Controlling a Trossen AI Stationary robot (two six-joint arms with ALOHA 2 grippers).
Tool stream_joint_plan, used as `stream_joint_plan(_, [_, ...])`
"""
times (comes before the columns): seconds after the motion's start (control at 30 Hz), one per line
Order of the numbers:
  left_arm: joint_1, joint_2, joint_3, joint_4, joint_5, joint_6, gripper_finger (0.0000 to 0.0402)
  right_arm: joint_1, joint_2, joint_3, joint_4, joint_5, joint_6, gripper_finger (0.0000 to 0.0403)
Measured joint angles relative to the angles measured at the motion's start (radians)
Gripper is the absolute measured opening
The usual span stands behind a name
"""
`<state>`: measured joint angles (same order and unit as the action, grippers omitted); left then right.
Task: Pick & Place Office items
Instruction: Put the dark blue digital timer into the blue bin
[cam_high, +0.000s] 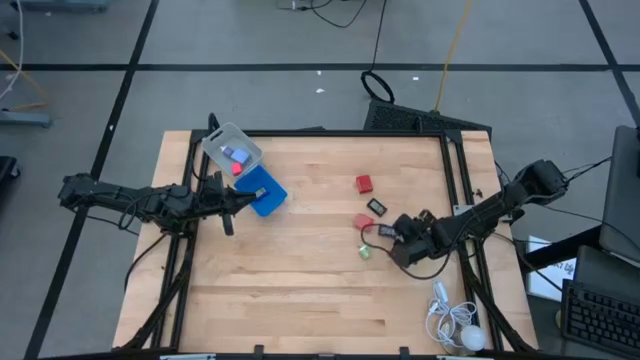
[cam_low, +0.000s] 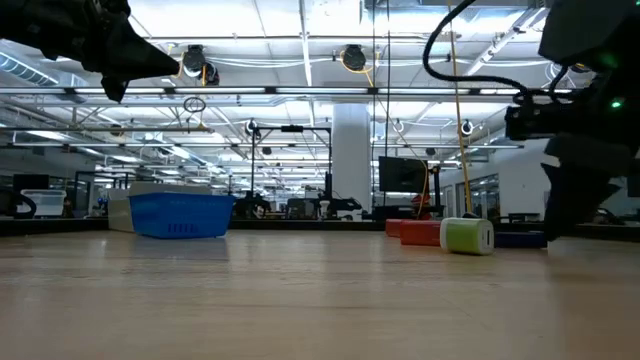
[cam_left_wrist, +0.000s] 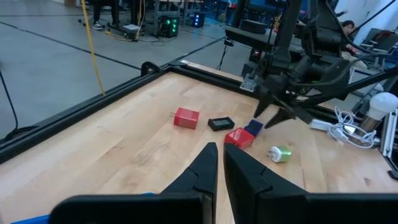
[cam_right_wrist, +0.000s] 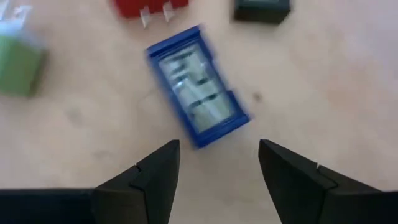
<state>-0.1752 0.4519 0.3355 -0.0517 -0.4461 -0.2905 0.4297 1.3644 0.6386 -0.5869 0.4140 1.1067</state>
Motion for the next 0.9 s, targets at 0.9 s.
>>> stream_joint_plan(0.9, [0.000,0.000,0.000,-0.002,-0.001,-0.007,0.0026,-0.124,-0.002,-0.013,0.088,0.000,-0.562,0.0212])
